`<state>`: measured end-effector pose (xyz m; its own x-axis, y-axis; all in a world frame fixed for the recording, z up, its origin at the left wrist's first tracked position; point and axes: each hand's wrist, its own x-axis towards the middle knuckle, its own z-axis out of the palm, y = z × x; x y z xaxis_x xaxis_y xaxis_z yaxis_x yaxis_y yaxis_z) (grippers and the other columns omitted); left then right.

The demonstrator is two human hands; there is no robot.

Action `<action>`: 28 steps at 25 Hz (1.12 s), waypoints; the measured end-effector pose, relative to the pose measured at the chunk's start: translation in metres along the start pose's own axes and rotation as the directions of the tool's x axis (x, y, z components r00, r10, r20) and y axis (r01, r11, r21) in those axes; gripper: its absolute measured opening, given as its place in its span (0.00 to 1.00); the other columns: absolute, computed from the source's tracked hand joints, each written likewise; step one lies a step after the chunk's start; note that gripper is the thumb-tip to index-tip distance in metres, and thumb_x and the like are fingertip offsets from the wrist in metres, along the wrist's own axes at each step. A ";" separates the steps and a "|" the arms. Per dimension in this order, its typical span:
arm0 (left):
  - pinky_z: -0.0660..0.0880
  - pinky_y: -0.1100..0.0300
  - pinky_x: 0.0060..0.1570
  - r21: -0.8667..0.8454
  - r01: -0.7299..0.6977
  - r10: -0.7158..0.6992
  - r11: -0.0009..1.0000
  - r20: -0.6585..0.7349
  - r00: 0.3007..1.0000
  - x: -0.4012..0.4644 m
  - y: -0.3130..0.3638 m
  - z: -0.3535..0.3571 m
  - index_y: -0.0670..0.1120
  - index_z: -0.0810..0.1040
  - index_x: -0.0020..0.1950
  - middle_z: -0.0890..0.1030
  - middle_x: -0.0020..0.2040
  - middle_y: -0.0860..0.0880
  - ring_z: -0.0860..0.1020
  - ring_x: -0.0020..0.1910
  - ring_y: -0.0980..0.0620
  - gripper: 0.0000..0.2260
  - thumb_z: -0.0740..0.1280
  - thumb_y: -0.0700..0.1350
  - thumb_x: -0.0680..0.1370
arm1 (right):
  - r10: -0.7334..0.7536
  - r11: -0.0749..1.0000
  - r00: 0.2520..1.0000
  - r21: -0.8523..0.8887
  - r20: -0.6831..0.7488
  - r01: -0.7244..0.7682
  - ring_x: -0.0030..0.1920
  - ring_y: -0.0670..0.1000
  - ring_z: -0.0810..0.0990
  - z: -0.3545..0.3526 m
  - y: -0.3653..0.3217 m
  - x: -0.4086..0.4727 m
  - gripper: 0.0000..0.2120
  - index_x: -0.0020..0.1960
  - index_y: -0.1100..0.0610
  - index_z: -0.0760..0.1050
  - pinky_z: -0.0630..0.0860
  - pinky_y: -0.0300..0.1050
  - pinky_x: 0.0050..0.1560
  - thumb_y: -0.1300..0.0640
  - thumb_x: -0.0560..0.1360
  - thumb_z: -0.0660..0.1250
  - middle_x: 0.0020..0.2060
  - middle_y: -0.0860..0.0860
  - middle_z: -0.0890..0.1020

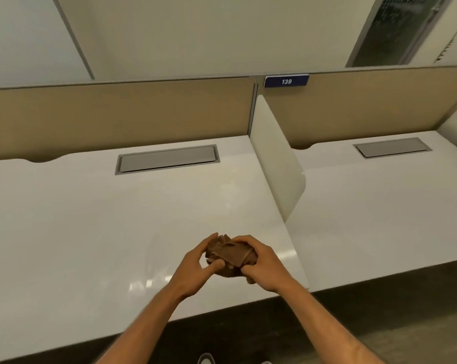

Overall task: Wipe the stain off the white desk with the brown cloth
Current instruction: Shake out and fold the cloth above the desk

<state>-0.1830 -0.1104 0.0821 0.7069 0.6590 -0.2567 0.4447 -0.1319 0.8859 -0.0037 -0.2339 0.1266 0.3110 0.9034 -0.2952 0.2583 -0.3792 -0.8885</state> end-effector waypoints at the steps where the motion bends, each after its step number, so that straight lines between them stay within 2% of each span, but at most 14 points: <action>1: 0.69 0.50 0.74 -0.055 -0.007 0.007 0.998 -0.010 1.000 0.002 0.018 0.000 0.59 0.66 0.80 0.72 0.77 0.57 0.71 0.73 0.56 0.36 0.72 0.63 0.73 | -0.038 0.998 0.999 -0.043 0.016 0.039 0.47 0.54 0.83 -0.012 -0.009 0.002 0.31 0.65 0.39 0.73 0.85 0.45 0.37 0.62 0.67 0.69 0.57 0.41 0.79; 3: 0.74 0.51 0.72 -0.118 -0.038 0.031 0.992 -0.056 0.998 0.007 0.046 0.000 0.56 0.71 0.77 0.77 0.72 0.55 0.77 0.69 0.53 0.32 0.71 0.59 0.73 | -0.108 0.985 0.993 -0.134 0.037 0.112 0.49 0.53 0.82 -0.032 -0.024 0.007 0.34 0.66 0.36 0.70 0.86 0.48 0.38 0.65 0.68 0.69 0.58 0.43 0.78; 6: 0.81 0.57 0.62 -0.149 -0.123 0.096 0.981 -0.175 0.980 0.012 0.079 0.004 0.56 0.80 0.68 0.85 0.61 0.57 0.82 0.61 0.57 0.15 0.70 0.47 0.82 | -0.208 0.947 0.977 -0.239 0.050 0.214 0.53 0.50 0.78 -0.056 -0.040 0.011 0.37 0.68 0.33 0.66 0.86 0.46 0.38 0.62 0.66 0.69 0.56 0.42 0.75; 9: 0.82 0.63 0.47 -0.181 -0.154 0.097 0.971 -0.293 0.951 0.013 0.103 0.012 0.55 0.85 0.59 0.87 0.53 0.57 0.85 0.53 0.56 0.11 0.68 0.41 0.83 | -0.292 0.903 0.955 -0.315 0.052 0.294 0.58 0.48 0.73 -0.073 -0.045 0.012 0.39 0.71 0.33 0.63 0.85 0.51 0.49 0.61 0.67 0.69 0.54 0.33 0.69; 12: 0.80 0.66 0.40 -0.245 -0.148 0.037 0.958 -0.407 0.913 0.010 0.118 0.020 0.53 0.87 0.51 0.88 0.47 0.54 0.85 0.47 0.55 0.11 0.67 0.39 0.83 | -0.382 0.839 0.921 -0.392 0.071 0.378 0.61 0.48 0.70 -0.084 -0.042 0.010 0.40 0.75 0.37 0.62 0.81 0.53 0.57 0.61 0.69 0.71 0.61 0.37 0.72; 14: 0.80 0.67 0.41 -0.275 -0.154 0.011 0.949 -0.459 0.888 0.004 0.129 0.022 0.51 0.87 0.50 0.88 0.47 0.54 0.85 0.48 0.55 0.10 0.67 0.39 0.83 | -0.417 0.834 0.905 -0.361 0.084 0.417 0.63 0.47 0.69 -0.090 -0.042 0.009 0.44 0.77 0.36 0.58 0.83 0.50 0.54 0.60 0.69 0.73 0.66 0.40 0.69; 16: 0.80 0.68 0.42 -0.278 -0.190 0.023 0.942 -0.509 0.860 -0.004 0.139 0.022 0.50 0.87 0.51 0.88 0.48 0.54 0.85 0.48 0.55 0.09 0.68 0.39 0.83 | -0.410 0.874 0.910 -0.257 0.065 0.412 0.63 0.46 0.71 -0.095 -0.049 0.006 0.49 0.78 0.33 0.54 0.85 0.43 0.47 0.56 0.67 0.77 0.67 0.39 0.66; 19: 0.80 0.66 0.43 -0.235 -0.238 0.069 0.942 -0.560 0.826 -0.019 0.153 0.019 0.48 0.85 0.51 0.86 0.50 0.55 0.85 0.48 0.51 0.08 0.68 0.38 0.83 | -0.285 0.953 0.957 -0.092 0.058 0.289 0.59 0.40 0.75 -0.099 -0.056 -0.001 0.53 0.79 0.33 0.52 0.79 0.29 0.43 0.47 0.64 0.81 0.64 0.35 0.68; 20: 0.80 0.66 0.44 -0.215 -0.247 0.087 0.945 -0.564 0.822 -0.024 0.156 0.019 0.48 0.85 0.51 0.85 0.50 0.56 0.85 0.48 0.50 0.08 0.67 0.38 0.83 | -0.229 0.973 0.971 -0.014 0.074 0.230 0.58 0.41 0.77 -0.099 -0.056 -0.003 0.51 0.78 0.35 0.55 0.79 0.29 0.45 0.45 0.64 0.82 0.63 0.36 0.72; 21: 0.80 0.66 0.43 -0.199 -0.255 0.103 0.946 -0.563 0.820 -0.030 0.158 0.017 0.48 0.84 0.51 0.84 0.51 0.57 0.85 0.49 0.50 0.08 0.67 0.38 0.83 | -0.171 0.983 0.981 0.085 0.094 0.164 0.58 0.45 0.80 -0.099 -0.055 -0.006 0.46 0.76 0.37 0.61 0.81 0.34 0.50 0.44 0.64 0.81 0.62 0.38 0.76; 23: 0.80 0.65 0.41 -0.193 -0.274 0.127 0.942 -0.552 0.824 -0.040 0.158 0.013 0.48 0.84 0.52 0.84 0.49 0.57 0.86 0.48 0.50 0.09 0.65 0.37 0.84 | -0.070 0.961 0.986 0.277 0.152 0.026 0.59 0.53 0.83 -0.100 -0.052 -0.007 0.26 0.66 0.48 0.78 0.81 0.48 0.61 0.51 0.69 0.80 0.56 0.47 0.85; 24: 0.81 0.64 0.41 -0.187 -0.282 0.139 0.941 -0.547 0.826 -0.045 0.155 0.010 0.49 0.83 0.52 0.85 0.49 0.57 0.86 0.48 0.52 0.10 0.64 0.37 0.84 | -0.050 0.948 0.983 0.319 0.178 -0.009 0.58 0.55 0.84 -0.100 -0.054 -0.009 0.14 0.58 0.52 0.83 0.80 0.50 0.62 0.57 0.72 0.78 0.52 0.50 0.87; 25: 0.82 0.64 0.41 -0.174 -0.285 0.149 0.943 -0.544 0.826 -0.049 0.153 0.007 0.50 0.83 0.52 0.85 0.49 0.58 0.86 0.48 0.54 0.11 0.64 0.37 0.84 | -0.048 0.946 0.984 0.324 0.173 -0.011 0.56 0.56 0.84 -0.099 -0.056 -0.011 0.07 0.51 0.54 0.86 0.80 0.51 0.61 0.62 0.74 0.76 0.49 0.52 0.88; 28: 0.81 0.66 0.39 -0.176 -0.254 0.122 0.951 -0.542 0.831 -0.059 0.145 -0.002 0.56 0.84 0.50 0.86 0.48 0.59 0.85 0.48 0.57 0.13 0.65 0.40 0.84 | -0.113 0.954 0.994 0.280 0.004 0.107 0.53 0.55 0.86 -0.094 -0.072 -0.018 0.07 0.47 0.54 0.87 0.84 0.49 0.56 0.65 0.75 0.74 0.47 0.51 0.88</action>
<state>-0.1617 -0.1671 0.2264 0.3438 0.9332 0.1042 0.1466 -0.1629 0.9757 0.0577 -0.2414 0.2287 0.2764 0.9412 -0.1946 0.0237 -0.2091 -0.9776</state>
